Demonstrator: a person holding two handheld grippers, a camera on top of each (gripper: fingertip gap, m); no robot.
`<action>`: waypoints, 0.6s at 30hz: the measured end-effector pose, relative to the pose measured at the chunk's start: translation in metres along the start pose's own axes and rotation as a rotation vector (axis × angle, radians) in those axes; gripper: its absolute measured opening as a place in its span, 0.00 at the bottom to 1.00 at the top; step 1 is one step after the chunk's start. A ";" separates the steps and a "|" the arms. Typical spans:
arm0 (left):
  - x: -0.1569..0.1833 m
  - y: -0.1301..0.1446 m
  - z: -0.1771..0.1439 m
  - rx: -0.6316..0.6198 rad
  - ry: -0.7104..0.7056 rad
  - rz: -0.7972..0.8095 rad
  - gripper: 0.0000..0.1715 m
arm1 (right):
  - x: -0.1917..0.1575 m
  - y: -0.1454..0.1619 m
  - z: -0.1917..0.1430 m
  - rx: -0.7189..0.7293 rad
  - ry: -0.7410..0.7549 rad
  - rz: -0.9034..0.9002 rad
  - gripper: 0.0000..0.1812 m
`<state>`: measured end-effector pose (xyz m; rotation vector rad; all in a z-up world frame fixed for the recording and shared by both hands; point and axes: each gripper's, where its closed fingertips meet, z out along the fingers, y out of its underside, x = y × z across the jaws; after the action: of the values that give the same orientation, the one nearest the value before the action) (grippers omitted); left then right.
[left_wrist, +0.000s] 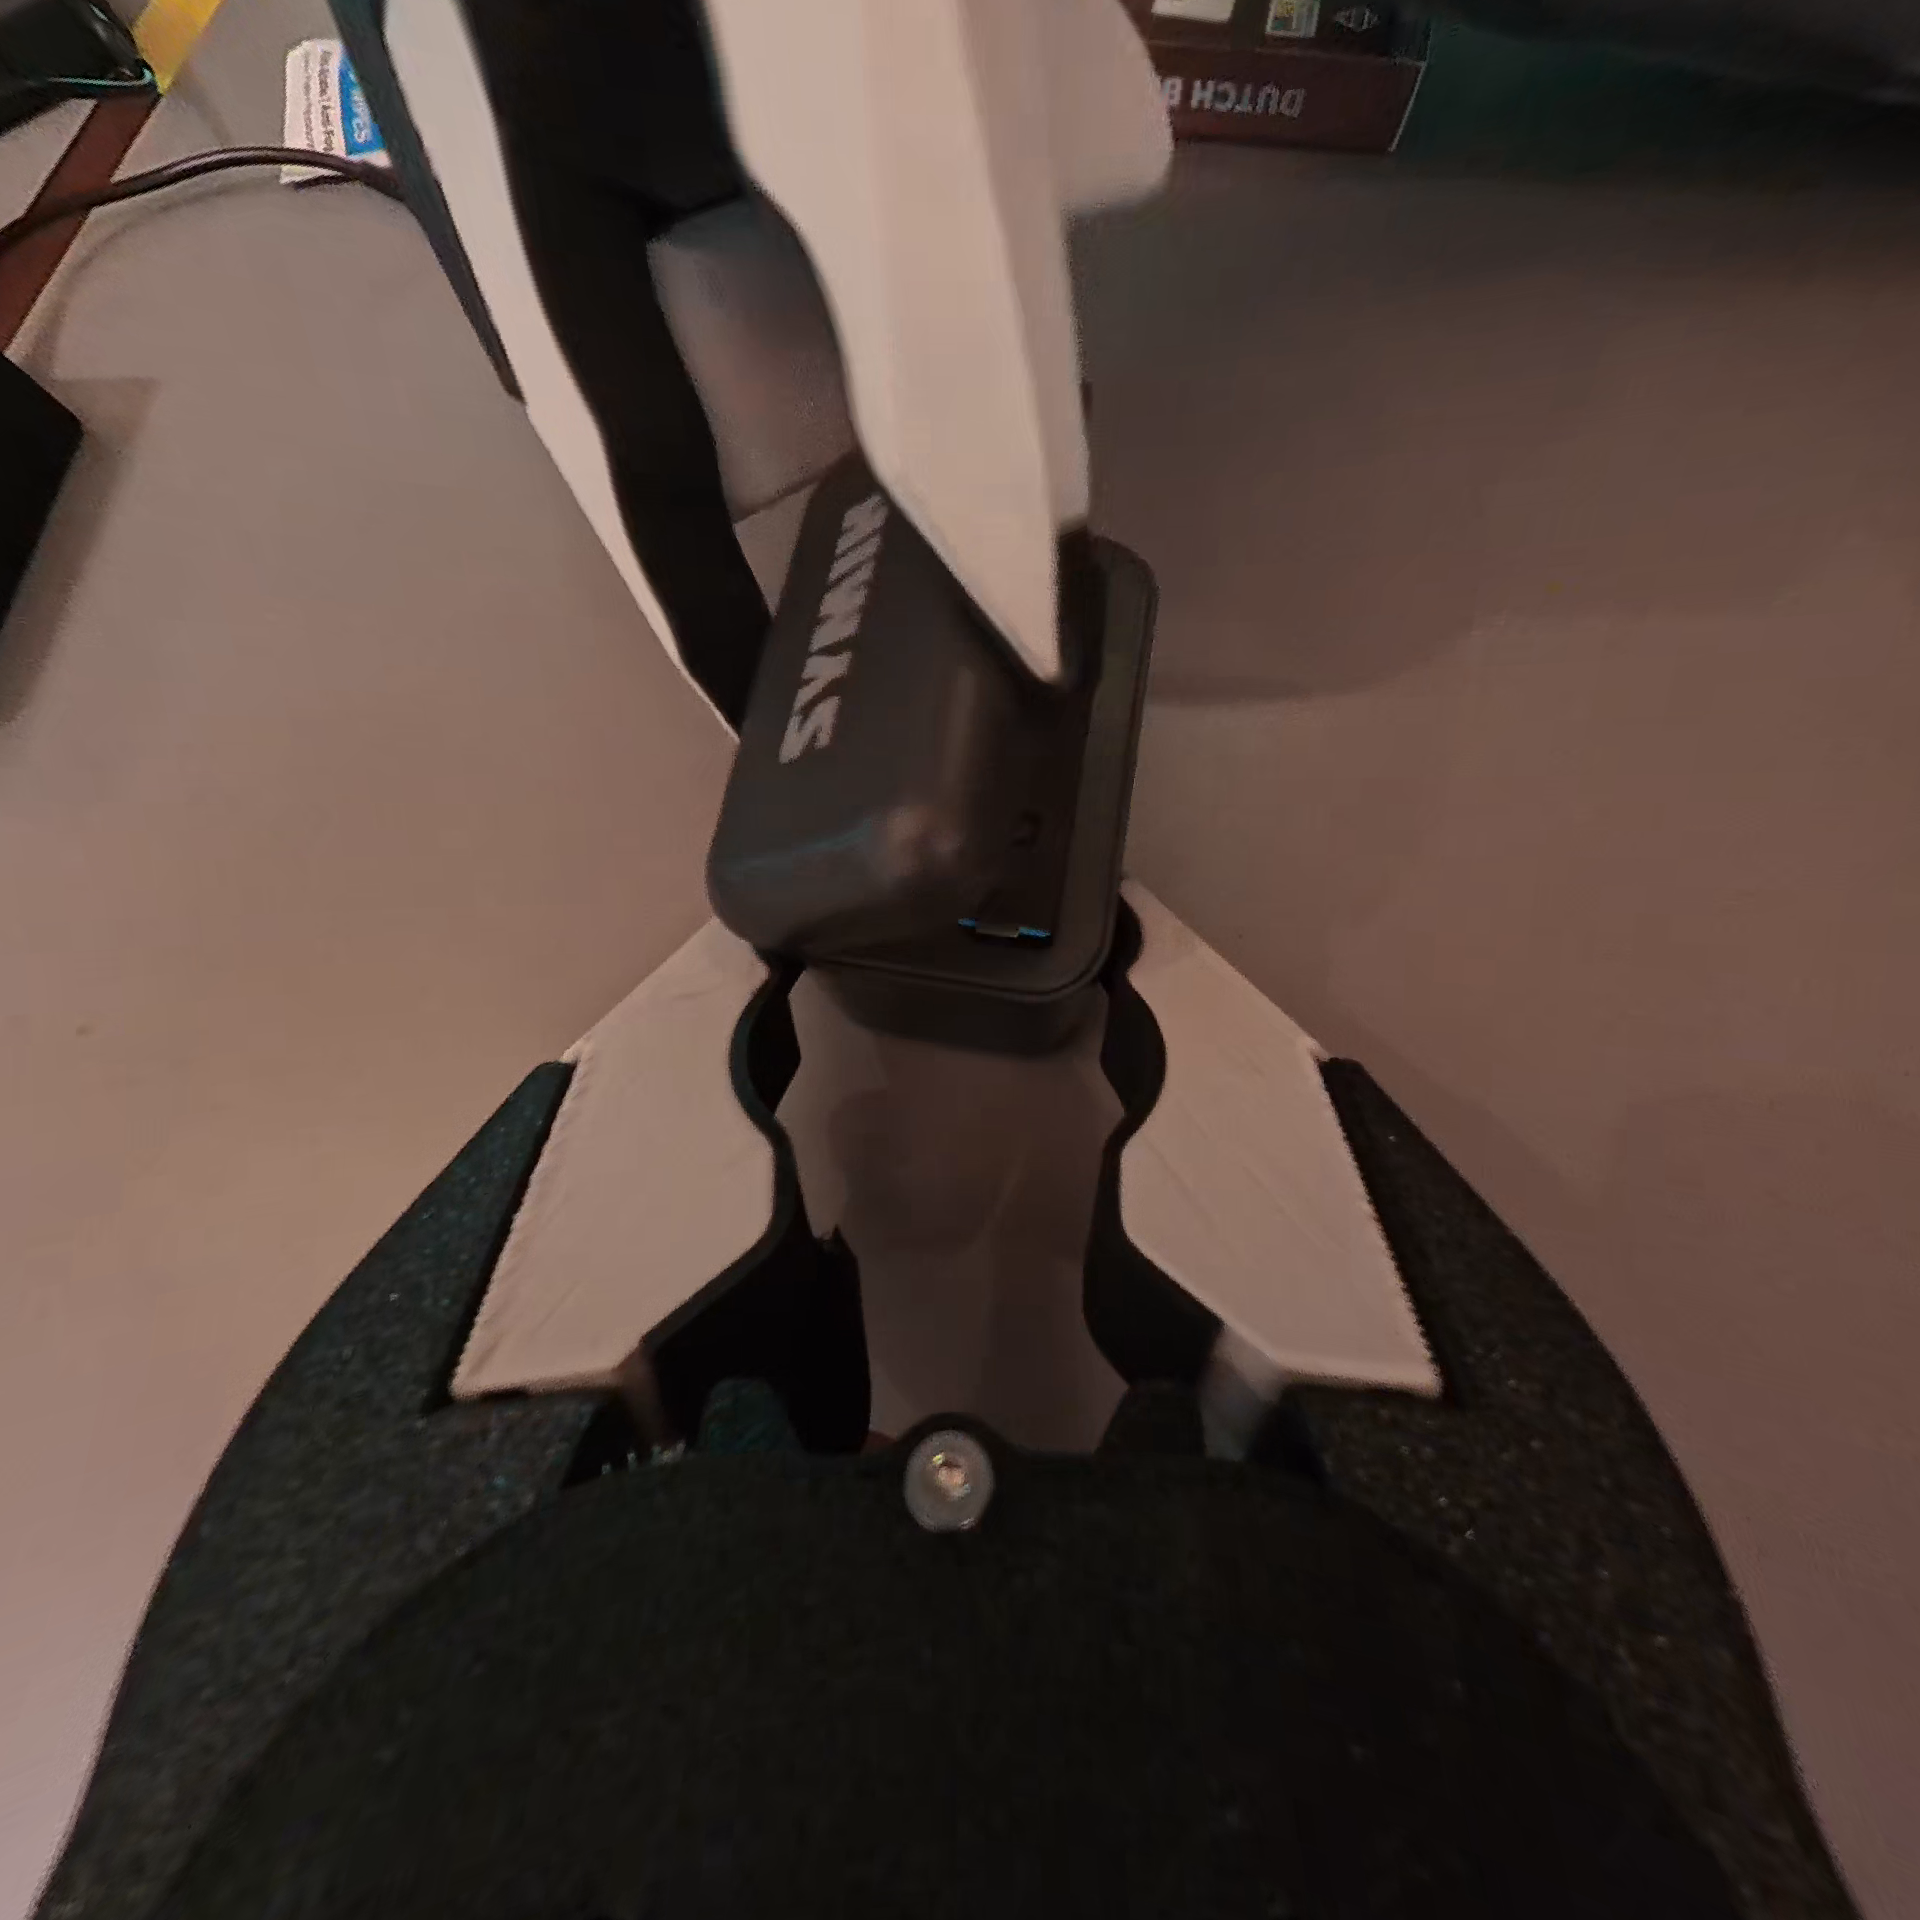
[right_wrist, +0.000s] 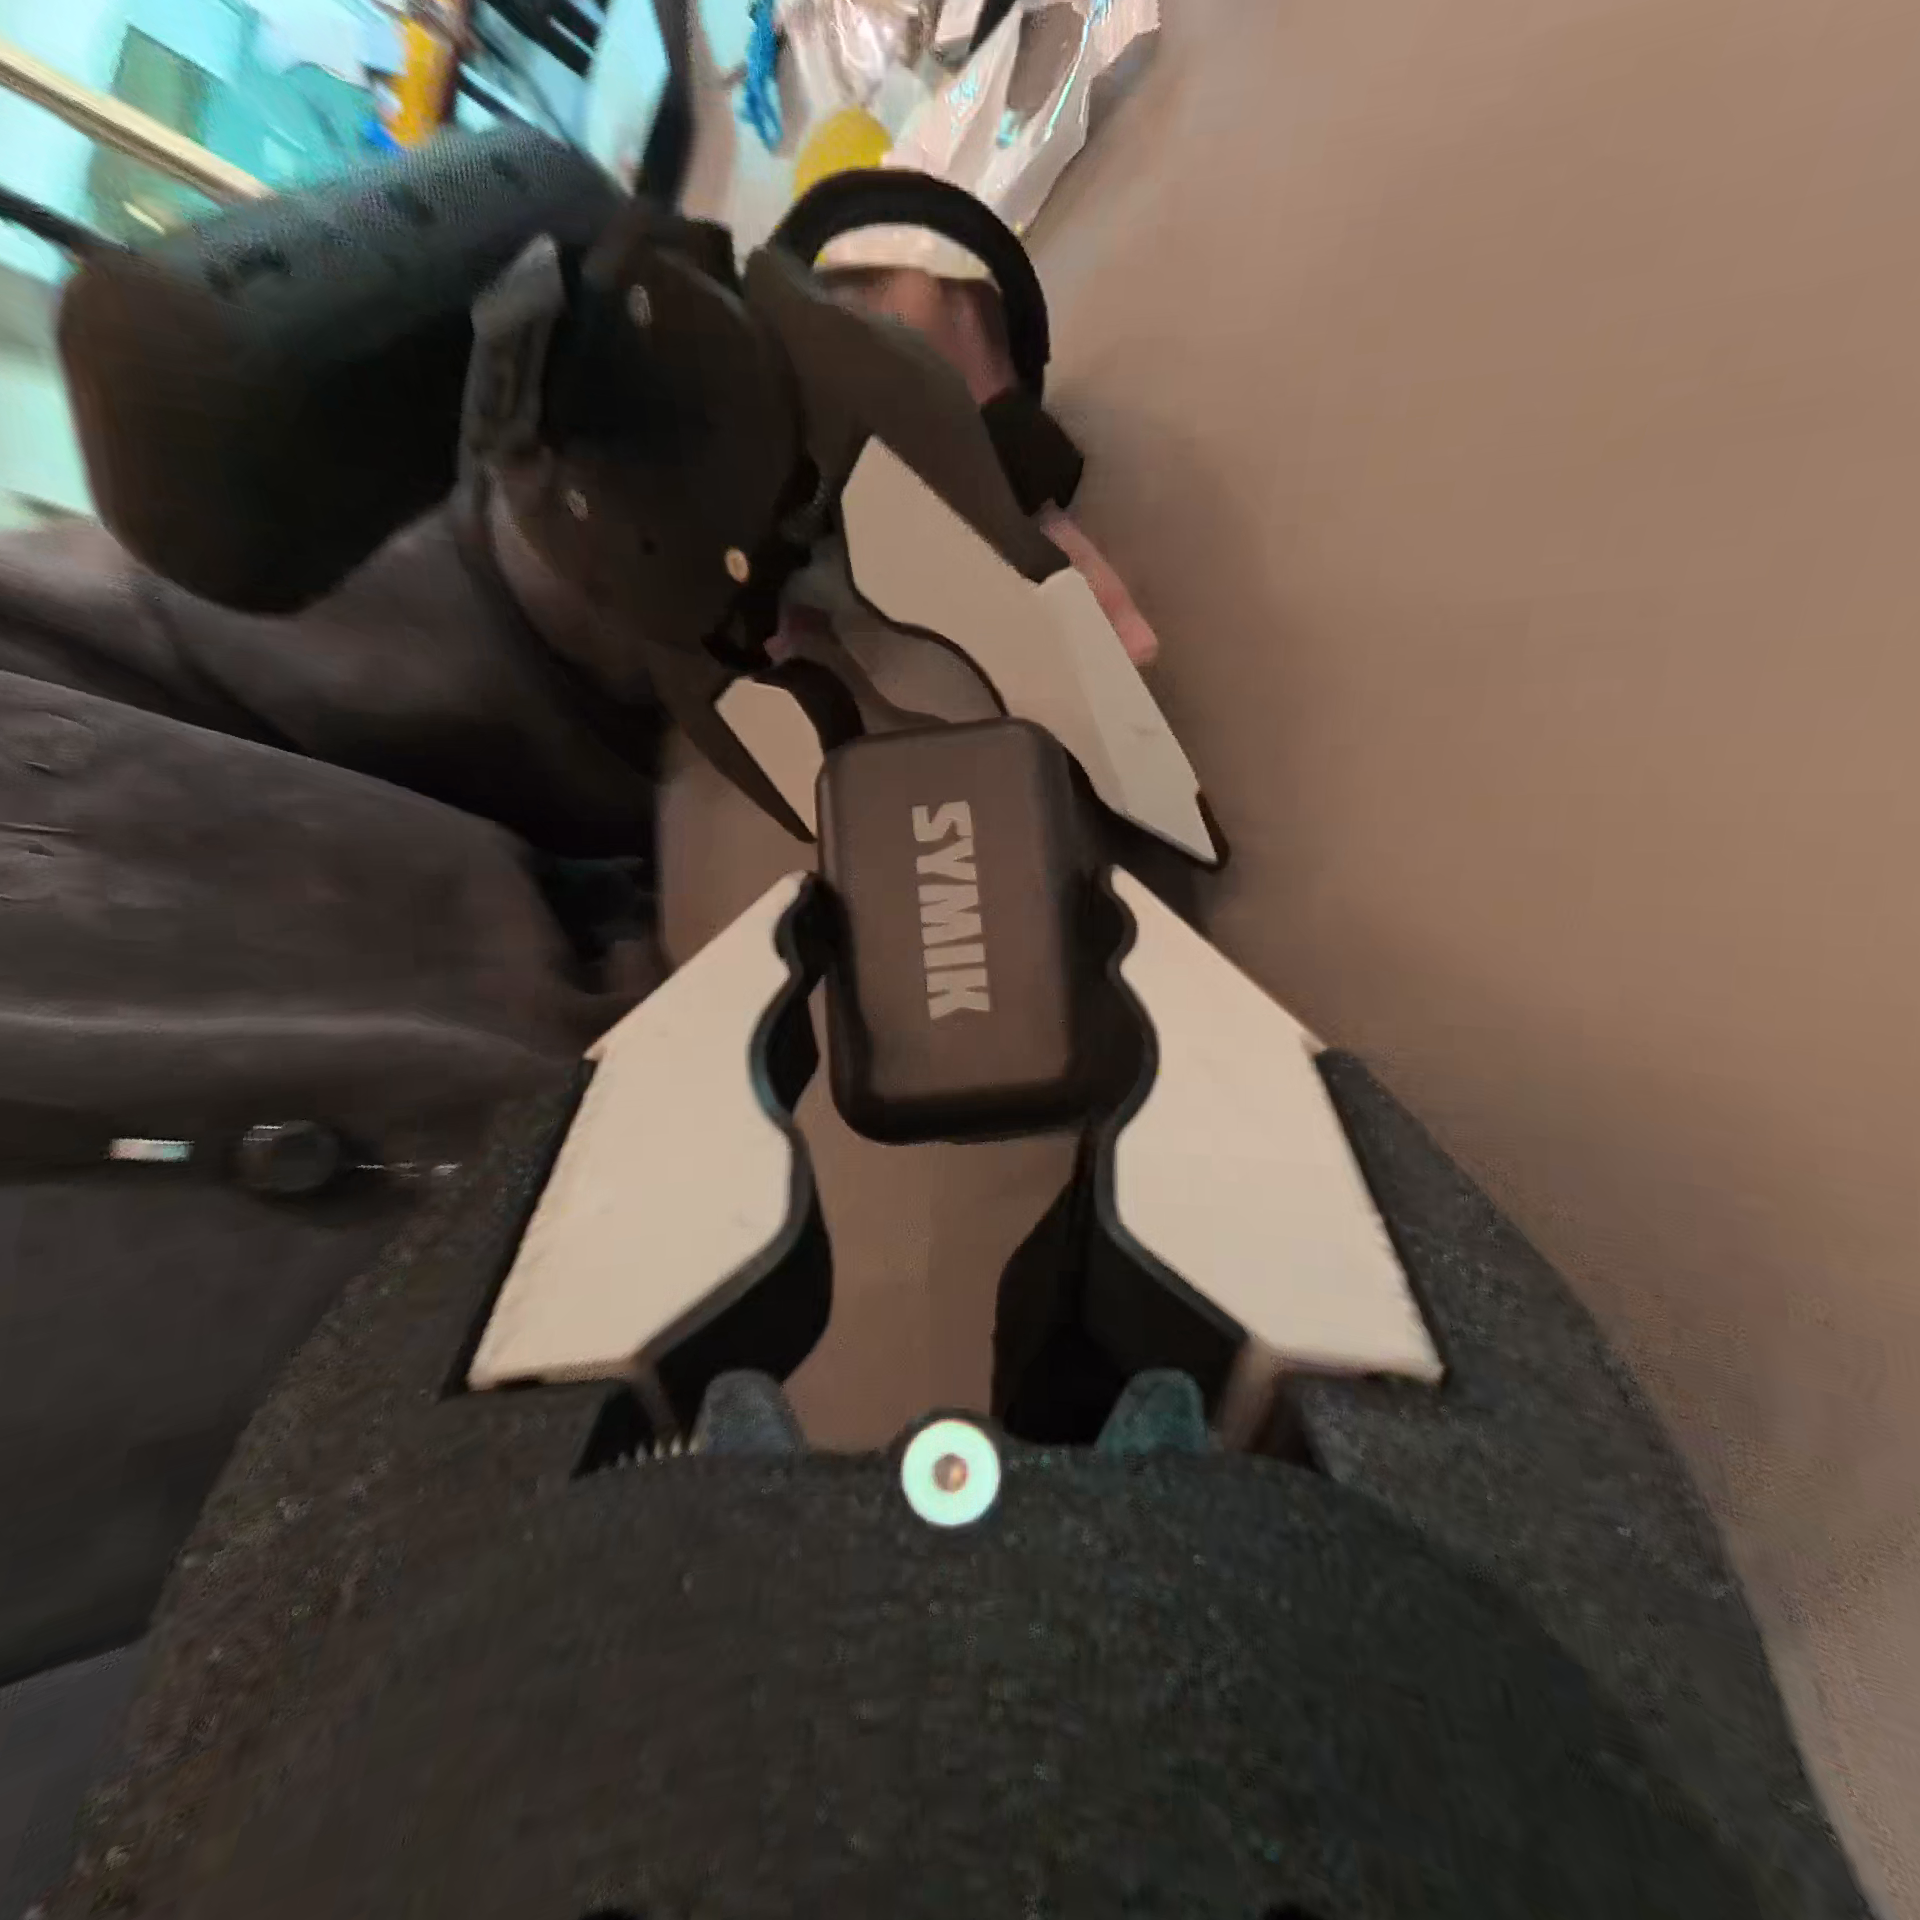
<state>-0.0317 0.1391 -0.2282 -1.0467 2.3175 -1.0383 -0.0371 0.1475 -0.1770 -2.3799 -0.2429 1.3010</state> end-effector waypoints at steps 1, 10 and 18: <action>0.000 0.000 0.000 0.000 0.001 -0.001 0.33 | 0.000 -0.002 -0.002 0.006 -0.060 0.062 0.28; 0.000 0.000 0.000 -0.003 0.000 0.000 0.33 | 0.001 -0.007 -0.007 -0.019 -0.264 0.277 0.27; 0.002 0.000 0.000 -0.006 0.009 0.002 0.33 | 0.004 -0.010 -0.010 -0.056 -0.383 0.525 0.28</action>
<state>-0.0328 0.1378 -0.2289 -1.0443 2.3295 -1.0378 -0.0260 0.1551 -0.1703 -2.3032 0.2635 2.0105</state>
